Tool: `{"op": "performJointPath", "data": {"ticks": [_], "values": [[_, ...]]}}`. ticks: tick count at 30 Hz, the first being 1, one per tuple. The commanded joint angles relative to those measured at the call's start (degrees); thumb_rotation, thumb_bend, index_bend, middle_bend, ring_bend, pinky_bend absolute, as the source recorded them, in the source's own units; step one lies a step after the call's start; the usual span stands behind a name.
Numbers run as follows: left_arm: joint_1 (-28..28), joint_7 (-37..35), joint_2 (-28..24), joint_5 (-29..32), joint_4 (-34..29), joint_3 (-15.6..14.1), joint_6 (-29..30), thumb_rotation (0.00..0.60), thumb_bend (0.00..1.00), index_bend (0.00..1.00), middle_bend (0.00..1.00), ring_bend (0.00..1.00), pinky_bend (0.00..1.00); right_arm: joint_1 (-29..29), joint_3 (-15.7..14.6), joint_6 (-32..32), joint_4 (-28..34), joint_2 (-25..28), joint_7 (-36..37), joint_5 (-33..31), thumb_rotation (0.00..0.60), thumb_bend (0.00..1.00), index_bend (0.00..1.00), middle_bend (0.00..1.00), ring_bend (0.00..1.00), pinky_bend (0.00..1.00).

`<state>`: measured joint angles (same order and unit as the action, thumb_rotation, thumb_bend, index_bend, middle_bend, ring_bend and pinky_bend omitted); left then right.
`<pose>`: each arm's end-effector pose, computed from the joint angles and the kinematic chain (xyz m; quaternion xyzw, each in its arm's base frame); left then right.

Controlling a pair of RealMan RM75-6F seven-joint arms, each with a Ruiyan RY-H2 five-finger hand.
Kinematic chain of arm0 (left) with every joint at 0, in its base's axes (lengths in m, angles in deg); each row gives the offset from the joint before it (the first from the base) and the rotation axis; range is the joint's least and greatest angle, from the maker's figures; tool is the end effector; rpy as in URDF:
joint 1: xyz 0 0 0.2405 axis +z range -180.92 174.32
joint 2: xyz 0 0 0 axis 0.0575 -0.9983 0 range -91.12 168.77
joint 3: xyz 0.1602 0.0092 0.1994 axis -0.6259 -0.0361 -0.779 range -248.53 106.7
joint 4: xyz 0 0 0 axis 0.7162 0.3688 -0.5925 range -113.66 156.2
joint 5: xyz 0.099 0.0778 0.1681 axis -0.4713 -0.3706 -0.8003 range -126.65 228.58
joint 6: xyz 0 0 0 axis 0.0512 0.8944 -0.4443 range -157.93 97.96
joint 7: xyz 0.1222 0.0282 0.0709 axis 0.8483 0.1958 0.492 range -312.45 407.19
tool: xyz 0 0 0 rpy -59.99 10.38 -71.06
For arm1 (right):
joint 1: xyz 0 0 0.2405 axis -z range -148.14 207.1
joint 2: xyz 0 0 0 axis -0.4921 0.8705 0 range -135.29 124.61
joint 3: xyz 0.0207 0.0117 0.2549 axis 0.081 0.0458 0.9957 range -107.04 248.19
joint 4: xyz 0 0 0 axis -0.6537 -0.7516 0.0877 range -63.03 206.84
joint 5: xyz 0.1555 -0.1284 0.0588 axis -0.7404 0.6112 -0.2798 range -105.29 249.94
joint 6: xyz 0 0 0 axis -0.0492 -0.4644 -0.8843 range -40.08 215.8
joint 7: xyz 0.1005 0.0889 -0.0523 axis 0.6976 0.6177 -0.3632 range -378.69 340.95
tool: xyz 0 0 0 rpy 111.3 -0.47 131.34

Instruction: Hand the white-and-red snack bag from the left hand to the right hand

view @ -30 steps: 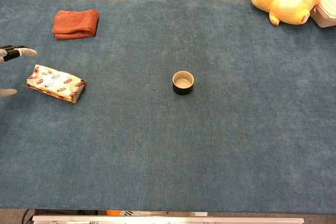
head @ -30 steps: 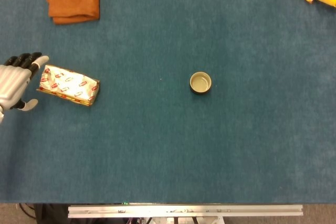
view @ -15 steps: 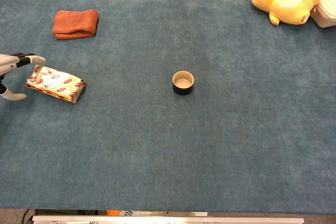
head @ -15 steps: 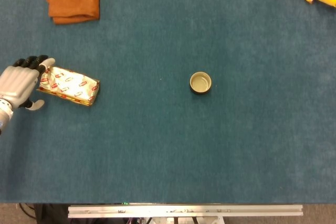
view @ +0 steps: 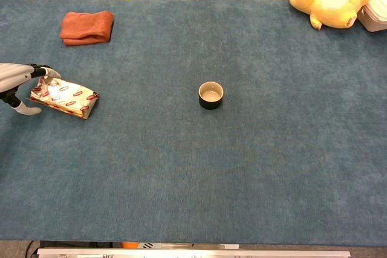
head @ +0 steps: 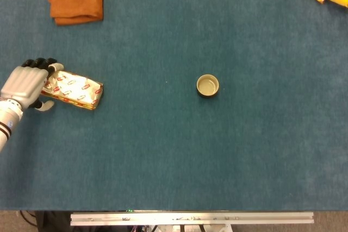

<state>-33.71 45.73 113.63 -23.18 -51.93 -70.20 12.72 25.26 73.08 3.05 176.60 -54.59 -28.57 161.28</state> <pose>-0.3272 0.3053 0.0550 -0.7368 -0.4644 -0.1931 0.4518 -0.2780 -0.1737 0.2131 0.6493 -0.3140 0.3300 0.6090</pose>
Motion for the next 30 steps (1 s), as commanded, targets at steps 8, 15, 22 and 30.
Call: {"op": "performJointPath", "data": {"ticks": [8, 15, 22, 30], "values": [[-0.2, -4.5, 2.3, -0.7, 1.4, 0.4, 0.2, 0.600, 0.26, 0.38, 0.29, 0.30, 0.26, 0.0, 0.2, -0.3, 0.3, 0.4, -0.1, 0.2, 0.600, 0.02, 0.15, 0.32, 0.26, 0.33], [-0.2, -9.7, 2.5, -2.0, 1.3, 0.5, 0.3, 0.600, 0.26, 0.50, 0.46, 0.45, 0.41, -0.4, 0.2, 0.3, 0.3, 0.1, 0.1, 0.3, 0.600, 0.02, 0.15, 0.32, 0.26, 0.33], [-0.4, -14.7, 1.0, -2.8, -0.1, 0.8, -0.1, 0.600, 0.26, 0.54, 0.49, 0.48, 0.45, -0.7, 0.4, 0.5, 0.2, 0.1, 0.2, 0.5, 0.600, 0.02, 0.15, 0.32, 0.26, 0.33], [-1.1, -21.6, -2.5, -3.7, -4.7, 1.4, -1.2, 0.600, 0.26, 0.56, 0.55, 0.53, 0.49, -1.5, 0.4, 0.9, 0.4, -0.1, 0.1, 2.1, 0.600, 0.02, 0.15, 0.32, 0.26, 0.34]]}}
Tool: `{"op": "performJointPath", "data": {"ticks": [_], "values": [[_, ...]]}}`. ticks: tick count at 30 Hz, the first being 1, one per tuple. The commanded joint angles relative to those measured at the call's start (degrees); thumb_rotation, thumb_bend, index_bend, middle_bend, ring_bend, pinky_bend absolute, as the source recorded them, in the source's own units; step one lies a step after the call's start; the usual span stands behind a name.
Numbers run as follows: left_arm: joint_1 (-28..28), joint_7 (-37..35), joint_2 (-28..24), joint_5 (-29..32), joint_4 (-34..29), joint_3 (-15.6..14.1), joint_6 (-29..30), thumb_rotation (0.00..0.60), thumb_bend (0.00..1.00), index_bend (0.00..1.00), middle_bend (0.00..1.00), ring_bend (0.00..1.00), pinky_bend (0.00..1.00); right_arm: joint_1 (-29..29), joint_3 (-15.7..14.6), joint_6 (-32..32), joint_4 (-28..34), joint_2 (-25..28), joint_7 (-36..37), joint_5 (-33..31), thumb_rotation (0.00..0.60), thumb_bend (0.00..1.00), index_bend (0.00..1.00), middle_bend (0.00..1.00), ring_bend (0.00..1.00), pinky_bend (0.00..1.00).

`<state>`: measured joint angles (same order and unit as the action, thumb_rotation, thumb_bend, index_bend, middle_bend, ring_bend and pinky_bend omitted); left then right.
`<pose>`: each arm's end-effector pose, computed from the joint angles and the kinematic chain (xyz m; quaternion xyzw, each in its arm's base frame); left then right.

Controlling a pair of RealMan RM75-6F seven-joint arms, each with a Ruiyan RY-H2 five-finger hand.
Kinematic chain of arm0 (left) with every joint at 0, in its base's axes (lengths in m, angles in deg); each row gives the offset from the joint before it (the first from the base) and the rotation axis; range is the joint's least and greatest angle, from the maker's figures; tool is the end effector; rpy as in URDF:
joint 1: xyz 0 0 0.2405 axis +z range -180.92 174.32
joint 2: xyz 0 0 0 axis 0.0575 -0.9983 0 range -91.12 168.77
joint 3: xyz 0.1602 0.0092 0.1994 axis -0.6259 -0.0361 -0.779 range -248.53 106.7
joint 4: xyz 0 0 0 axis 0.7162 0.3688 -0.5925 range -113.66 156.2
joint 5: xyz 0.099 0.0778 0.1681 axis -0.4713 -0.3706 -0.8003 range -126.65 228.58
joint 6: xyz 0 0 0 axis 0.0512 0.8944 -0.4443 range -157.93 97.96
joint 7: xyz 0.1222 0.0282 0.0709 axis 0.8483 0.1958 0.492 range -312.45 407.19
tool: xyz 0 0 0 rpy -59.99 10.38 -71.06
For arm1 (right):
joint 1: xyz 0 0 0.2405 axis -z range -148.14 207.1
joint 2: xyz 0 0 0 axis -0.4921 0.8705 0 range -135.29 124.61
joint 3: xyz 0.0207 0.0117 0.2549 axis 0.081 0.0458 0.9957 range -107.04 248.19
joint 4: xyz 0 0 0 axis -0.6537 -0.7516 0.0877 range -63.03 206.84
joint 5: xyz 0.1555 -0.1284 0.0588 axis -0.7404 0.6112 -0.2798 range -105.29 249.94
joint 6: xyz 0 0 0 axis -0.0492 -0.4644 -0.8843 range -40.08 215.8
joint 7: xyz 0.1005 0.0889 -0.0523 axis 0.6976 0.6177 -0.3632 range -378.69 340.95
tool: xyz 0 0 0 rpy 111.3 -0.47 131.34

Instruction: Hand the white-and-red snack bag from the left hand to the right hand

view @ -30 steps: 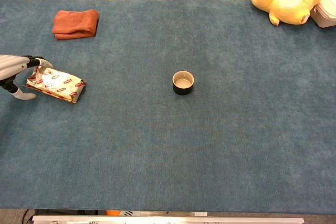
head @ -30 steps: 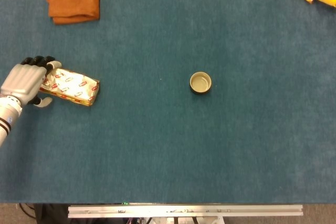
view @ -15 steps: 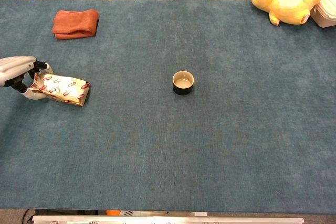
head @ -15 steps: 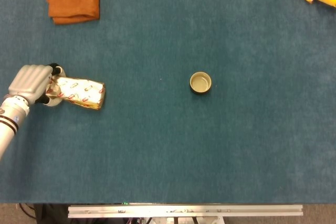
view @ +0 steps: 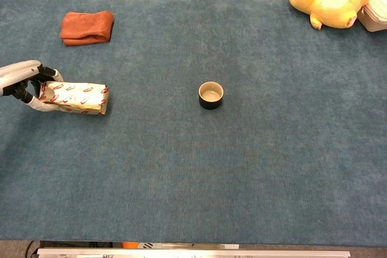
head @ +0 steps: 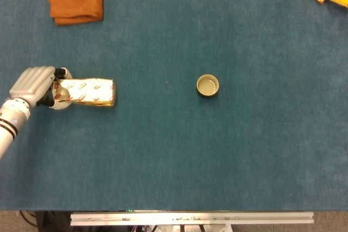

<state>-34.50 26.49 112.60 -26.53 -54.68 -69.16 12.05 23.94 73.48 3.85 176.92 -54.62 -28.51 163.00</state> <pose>-0.3081 0.3075 0.0517 -0.6723 -0.5678 -0.2736 0.3883 -0.2690 -0.1809 0.2096 0.6625 -0.3027 0.3426 0.5934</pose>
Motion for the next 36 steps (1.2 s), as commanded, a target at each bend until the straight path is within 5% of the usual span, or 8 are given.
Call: {"op": "performJointPath", "data": {"ticks": [1, 18, 36], "values": [[-0.4, -3.4, -2.2, -0.7, -3.0, 0.4, -0.5, 0.600, 0.26, 0.56, 0.55, 0.53, 0.50, -0.4, 0.0, 0.2, 0.1, -0.1, 0.0, 0.7, 0.600, 0.02, 0.15, 0.32, 0.26, 0.34], [-2.8, -11.9, -12.7, -3.8, -21.9, 2.5, 0.6, 0.600, 0.26, 0.58, 0.55, 0.53, 0.51, -8.3, 0.6, 6.3, 4.6, -1.2, 0.1, 11.3, 0.600, 0.02, 0.15, 0.32, 0.26, 0.34], [-9.1, -10.5, -18.6, 6.1, -36.2, 6.2, -6.8, 0.600, 0.26, 0.57, 0.55, 0.52, 0.52, -20.9, 4.6, 18.0, 7.8, -11.0, -5.7, 14.8, 0.600, 0.02, 0.15, 0.29, 0.22, 0.34]]}}
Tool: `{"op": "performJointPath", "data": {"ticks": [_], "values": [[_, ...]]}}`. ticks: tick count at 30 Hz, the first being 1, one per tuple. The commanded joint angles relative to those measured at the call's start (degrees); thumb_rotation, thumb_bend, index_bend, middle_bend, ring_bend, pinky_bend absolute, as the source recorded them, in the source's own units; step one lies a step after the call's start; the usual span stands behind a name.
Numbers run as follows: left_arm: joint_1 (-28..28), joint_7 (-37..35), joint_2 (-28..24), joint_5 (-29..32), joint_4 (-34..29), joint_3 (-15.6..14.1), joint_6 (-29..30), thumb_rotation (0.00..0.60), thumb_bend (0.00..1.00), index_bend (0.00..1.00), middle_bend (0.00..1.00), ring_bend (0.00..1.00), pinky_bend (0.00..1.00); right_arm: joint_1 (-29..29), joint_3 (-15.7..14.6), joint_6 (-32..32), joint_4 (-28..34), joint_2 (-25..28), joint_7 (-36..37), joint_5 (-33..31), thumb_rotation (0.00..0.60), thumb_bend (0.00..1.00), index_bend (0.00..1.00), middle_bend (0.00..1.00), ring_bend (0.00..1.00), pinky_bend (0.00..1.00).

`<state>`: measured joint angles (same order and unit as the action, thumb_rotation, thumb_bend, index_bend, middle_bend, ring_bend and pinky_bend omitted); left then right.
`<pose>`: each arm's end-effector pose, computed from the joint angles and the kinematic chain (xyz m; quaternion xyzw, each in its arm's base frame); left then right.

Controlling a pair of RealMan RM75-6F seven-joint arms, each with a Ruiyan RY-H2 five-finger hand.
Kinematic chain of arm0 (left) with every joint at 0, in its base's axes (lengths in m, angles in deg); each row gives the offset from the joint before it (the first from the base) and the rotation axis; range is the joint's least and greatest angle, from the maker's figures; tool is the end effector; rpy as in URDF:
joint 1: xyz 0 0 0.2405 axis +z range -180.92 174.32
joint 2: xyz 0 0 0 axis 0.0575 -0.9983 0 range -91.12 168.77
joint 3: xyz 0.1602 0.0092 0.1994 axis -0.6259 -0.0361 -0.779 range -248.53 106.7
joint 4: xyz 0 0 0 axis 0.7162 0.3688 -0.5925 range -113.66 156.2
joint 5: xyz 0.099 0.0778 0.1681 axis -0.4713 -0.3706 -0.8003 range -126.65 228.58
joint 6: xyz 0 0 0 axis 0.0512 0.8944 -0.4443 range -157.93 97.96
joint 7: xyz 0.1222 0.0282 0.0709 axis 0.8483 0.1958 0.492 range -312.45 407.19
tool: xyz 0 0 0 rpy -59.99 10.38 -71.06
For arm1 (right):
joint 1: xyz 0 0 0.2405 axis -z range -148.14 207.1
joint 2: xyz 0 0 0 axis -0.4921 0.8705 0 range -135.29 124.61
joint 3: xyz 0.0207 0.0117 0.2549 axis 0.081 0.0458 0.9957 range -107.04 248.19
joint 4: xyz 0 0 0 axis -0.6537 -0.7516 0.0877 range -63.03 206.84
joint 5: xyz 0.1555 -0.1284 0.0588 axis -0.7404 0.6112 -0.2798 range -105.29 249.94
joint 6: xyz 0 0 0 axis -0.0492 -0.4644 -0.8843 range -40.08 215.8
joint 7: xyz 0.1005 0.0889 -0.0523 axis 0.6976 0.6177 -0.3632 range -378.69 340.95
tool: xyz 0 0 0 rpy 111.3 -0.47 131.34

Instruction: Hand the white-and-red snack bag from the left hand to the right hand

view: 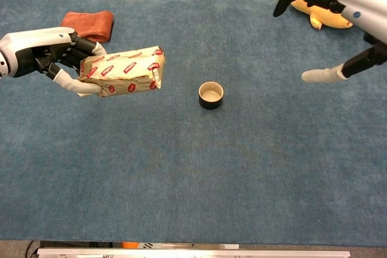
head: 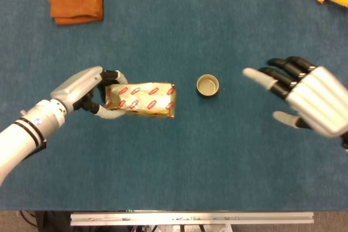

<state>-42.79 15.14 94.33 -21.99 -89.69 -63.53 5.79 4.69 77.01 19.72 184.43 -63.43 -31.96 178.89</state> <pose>-0.1583 0.2862 0.0841 -0.6343 -0.6630 -0.3459 0.1961 -0.1305 -0.2287 0.1228 0.7942 -0.1778 0.4640 0.3498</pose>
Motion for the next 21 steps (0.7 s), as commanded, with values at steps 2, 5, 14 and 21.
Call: {"op": "performJointPath", "data": {"ticks": [2, 5, 14, 21], "values": [[-1.2, 0.8, -0.6, 3.0, -2.1, 0.9, -1.2, 0.600, 0.26, 0.57, 0.55, 0.52, 0.52, -2.8, 1.5, 3.6, 0.3, -3.7, -3.6, -1.9, 0.600, 0.02, 0.15, 0.28, 0.21, 0.33], [-1.9, 0.1, -1.4, 5.1, -3.7, 1.4, -2.8, 0.600, 0.26, 0.57, 0.55, 0.52, 0.52, -4.6, 2.1, 5.5, 0.3, -6.3, -5.7, -2.8, 0.600, 0.02, 0.15, 0.27, 0.20, 0.33], [-3.5, 0.2, -2.6, 8.9, -6.3, 2.6, -5.3, 0.600, 0.26, 0.57, 0.55, 0.52, 0.52, -9.4, 4.0, 8.9, -0.5, -12.6, -9.9, -5.3, 0.600, 0.04, 0.15, 0.27, 0.19, 0.33], [-4.8, 0.4, -3.0, 11.7, -7.3, 3.4, -7.1, 0.600, 0.26, 0.57, 0.55, 0.52, 0.52, -12.6, 4.7, 11.6, -0.9, -16.0, -12.0, -7.8, 0.600, 0.12, 0.15, 0.27, 0.19, 0.33]]}}
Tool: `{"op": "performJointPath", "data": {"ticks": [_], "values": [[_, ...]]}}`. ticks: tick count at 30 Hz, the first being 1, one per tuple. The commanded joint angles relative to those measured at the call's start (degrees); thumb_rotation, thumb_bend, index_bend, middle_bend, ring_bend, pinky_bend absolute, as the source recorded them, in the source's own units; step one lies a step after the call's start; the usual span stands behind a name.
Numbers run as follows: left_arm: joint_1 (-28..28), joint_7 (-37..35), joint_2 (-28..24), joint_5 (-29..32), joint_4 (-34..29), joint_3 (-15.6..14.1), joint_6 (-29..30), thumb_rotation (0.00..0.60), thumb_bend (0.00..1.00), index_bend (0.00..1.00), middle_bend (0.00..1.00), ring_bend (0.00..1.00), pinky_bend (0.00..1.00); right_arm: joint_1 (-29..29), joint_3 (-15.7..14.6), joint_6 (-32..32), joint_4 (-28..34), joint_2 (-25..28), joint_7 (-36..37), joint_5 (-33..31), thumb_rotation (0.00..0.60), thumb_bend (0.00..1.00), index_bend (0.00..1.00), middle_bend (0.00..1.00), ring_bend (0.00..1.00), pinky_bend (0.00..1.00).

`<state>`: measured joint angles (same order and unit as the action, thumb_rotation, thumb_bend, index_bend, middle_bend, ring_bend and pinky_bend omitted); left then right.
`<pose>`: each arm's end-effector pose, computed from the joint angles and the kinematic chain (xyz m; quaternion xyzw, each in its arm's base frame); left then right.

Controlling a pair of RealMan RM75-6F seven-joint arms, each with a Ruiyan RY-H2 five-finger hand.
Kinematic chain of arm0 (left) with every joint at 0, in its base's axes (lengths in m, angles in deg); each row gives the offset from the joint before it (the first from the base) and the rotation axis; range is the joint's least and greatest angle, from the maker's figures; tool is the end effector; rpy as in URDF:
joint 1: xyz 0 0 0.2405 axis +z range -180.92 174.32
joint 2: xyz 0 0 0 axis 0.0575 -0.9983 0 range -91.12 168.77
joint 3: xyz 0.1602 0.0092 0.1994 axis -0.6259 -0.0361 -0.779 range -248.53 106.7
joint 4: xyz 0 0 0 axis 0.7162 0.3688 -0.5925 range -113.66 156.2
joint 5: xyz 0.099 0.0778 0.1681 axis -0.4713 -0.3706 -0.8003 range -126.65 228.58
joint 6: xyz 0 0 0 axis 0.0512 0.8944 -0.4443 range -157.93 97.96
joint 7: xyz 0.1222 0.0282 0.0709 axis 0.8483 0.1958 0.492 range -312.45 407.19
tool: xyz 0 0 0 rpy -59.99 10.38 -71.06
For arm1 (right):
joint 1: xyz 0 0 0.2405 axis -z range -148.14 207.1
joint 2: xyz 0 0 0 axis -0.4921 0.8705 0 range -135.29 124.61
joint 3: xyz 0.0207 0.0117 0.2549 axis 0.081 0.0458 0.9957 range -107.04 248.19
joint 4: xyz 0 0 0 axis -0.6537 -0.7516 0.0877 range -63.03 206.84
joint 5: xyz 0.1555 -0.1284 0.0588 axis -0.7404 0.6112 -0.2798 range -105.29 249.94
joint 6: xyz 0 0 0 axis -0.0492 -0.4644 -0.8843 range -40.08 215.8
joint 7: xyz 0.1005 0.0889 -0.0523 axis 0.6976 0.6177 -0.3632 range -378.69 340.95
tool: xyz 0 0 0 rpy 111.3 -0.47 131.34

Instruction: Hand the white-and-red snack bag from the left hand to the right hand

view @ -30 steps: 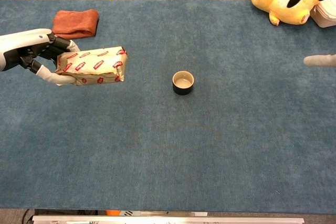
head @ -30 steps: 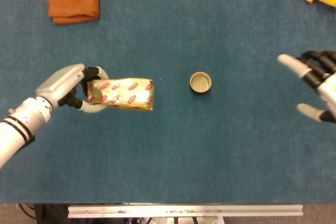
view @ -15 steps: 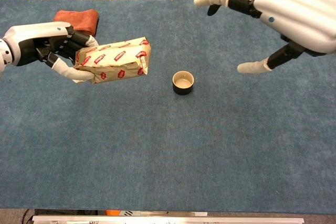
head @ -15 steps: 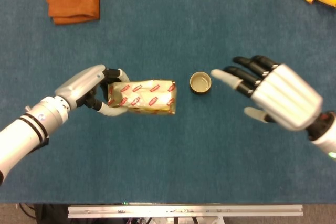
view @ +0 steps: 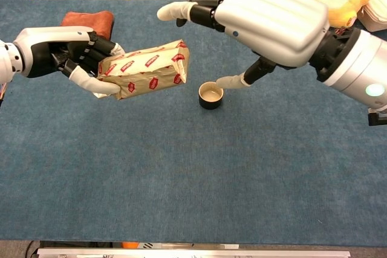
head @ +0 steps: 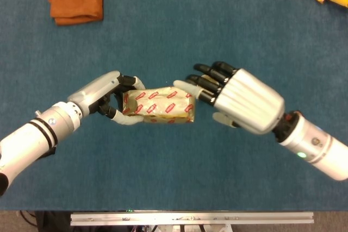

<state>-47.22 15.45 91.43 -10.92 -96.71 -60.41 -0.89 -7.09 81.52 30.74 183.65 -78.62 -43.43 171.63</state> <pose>-0.1207 0.2796 0.0831 -0.6067 -0.7122 -0.3207 0.1478 -0.0554 -0.2485 0.0549 0.8180 -0.1268 0.4847 0.2826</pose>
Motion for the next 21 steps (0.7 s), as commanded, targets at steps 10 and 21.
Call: {"op": "performJointPath", "data": {"ticks": [10, 21], "values": [[-1.3, -0.3, -0.2, 3.3, -1.1, 1.3, -2.5, 0.600, 0.26, 0.57, 0.54, 0.52, 0.52, -3.7, 0.7, 1.4, -0.5, -3.2, -1.3, -1.9, 0.600, 0.21, 0.15, 0.27, 0.19, 0.33], [-2.3, -0.2, -0.7, 5.5, -1.4, 2.3, -4.3, 0.600, 0.26, 0.57, 0.54, 0.52, 0.52, -5.8, 0.2, 2.0, -0.1, -4.5, -2.3, -3.3, 0.600, 0.24, 0.18, 0.27, 0.19, 0.33]]}}
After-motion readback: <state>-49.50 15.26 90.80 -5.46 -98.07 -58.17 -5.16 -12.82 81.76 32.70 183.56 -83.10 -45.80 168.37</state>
